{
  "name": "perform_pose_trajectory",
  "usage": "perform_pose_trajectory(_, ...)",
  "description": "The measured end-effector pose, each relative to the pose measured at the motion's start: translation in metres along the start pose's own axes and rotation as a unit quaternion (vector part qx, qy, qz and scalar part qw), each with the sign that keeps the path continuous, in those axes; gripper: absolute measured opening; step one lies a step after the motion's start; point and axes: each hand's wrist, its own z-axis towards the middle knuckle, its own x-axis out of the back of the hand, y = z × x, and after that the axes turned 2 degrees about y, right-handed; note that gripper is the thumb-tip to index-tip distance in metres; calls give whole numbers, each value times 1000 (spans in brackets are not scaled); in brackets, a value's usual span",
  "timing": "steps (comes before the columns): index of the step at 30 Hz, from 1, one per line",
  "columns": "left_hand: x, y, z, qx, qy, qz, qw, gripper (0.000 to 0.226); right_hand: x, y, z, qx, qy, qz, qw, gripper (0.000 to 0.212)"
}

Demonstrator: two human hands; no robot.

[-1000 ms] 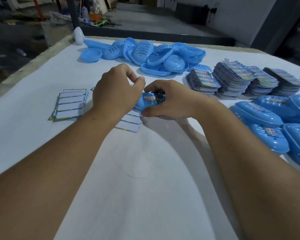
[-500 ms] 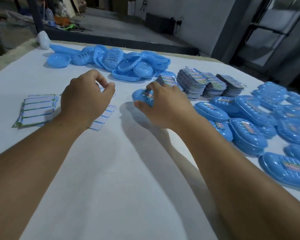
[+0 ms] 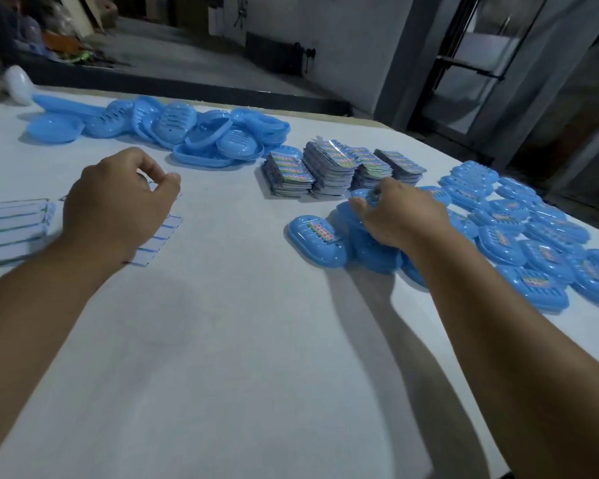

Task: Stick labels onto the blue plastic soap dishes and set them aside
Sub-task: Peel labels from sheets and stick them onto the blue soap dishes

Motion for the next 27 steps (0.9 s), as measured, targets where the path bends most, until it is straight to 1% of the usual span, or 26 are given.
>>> perform_pose_trajectory(4,1,1,-1,1,-3,-5,1000,23,-3,10,3,-23,-18,22,999,63)
perform_pose_trajectory(11,1,0,-2,0,-6,-11,1000,25,-3,11,3,-41,-4,18,999,63)
perform_pose_trajectory(13,1,1,-2,6,-10,-6,1000,25,-1,5,1,-30,19,13,999,61)
perform_pose_trajectory(16,-1,1,-1,18,-10,0,1000,25,3,-15,-2,11,56,31,998,54)
perform_pose_trajectory(21,-1,0,-1,18,-18,8,1000,24,-1,-69,-9,74,71,71,992,50)
perform_pose_trajectory(24,-1,-3,0,20,-32,21,999,25,-9,-110,-12,145,50,121,981,37)
perform_pose_trajectory(27,-4,-5,2,23,-42,34,998,23,-20,-151,-12,214,-8,149,965,34)
